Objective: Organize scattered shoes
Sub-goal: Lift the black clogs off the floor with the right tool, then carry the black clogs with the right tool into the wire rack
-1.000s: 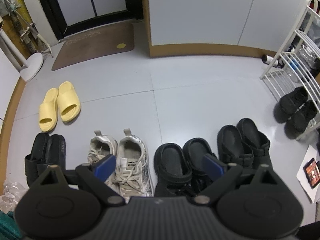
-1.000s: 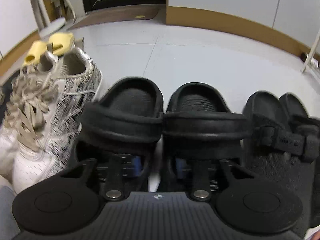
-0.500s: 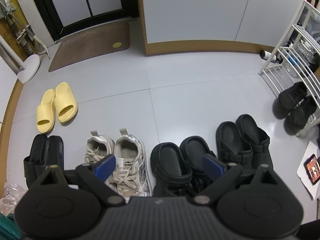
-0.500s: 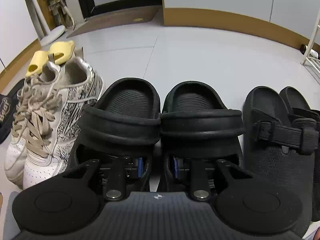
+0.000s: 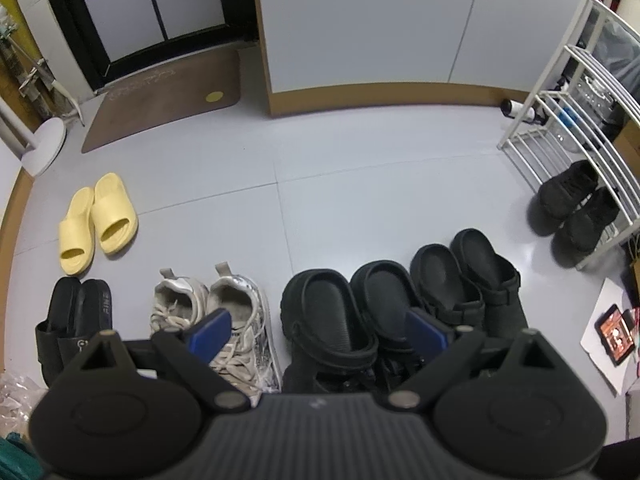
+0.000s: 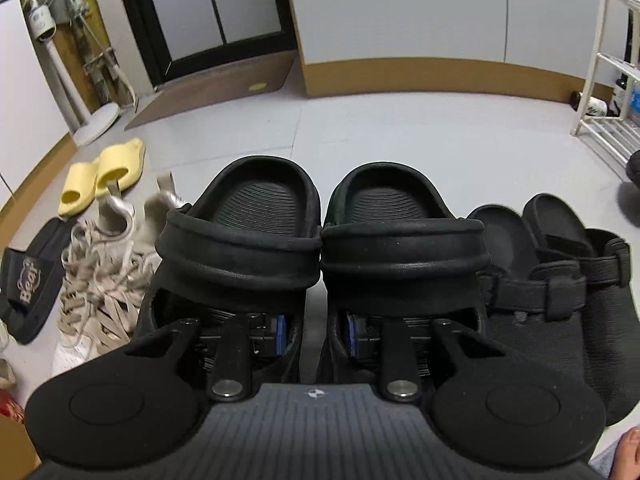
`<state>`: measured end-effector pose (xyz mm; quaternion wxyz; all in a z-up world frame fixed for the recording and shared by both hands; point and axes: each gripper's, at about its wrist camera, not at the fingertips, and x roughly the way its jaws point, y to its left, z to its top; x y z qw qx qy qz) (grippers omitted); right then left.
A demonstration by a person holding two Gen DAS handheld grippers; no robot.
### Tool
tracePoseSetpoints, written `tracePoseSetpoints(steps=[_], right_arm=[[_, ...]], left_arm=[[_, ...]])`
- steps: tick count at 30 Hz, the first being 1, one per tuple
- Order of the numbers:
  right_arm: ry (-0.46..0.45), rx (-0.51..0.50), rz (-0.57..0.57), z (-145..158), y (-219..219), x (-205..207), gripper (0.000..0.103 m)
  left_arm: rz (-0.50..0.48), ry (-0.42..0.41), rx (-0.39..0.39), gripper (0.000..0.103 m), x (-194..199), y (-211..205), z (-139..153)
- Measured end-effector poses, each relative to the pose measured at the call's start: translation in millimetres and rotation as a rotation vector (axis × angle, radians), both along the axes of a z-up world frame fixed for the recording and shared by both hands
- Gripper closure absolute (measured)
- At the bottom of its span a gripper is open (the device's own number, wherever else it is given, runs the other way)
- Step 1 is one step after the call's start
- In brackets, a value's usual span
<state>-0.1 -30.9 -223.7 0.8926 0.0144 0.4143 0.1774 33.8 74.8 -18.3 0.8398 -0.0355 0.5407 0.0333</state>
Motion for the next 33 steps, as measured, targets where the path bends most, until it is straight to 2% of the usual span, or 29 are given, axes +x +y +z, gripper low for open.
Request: tracePoseSetpoints(steps=[7, 16, 24, 28, 33], right_arm=[[-0.008, 0.052, -0.055, 34, -20, -2, 0.073], [-0.048, 0.029, -0.074, 72, -44, -16, 0.074], [-0.117, 0.045, -0.082, 135, -77, -11, 0.073], [-0.123, 0.06, -0.097, 164, -96, -4, 0.073], [-0.133, 0.063, -0.107, 192, -117, -1, 0.073]], left_arm=[[-0.01, -0.031, -0.045, 0.008, 0, -9, 10], [-0.03, -0.077, -0.107, 0.008, 0, -24, 25], [-0.041, -0.16, -0.203, 0.008, -9, -48, 50], [-0.032, -0.159, -0.263, 0.007, -10, -45, 50], [0.013, -0.153, -0.252, 0.007, -13, -35, 44]])
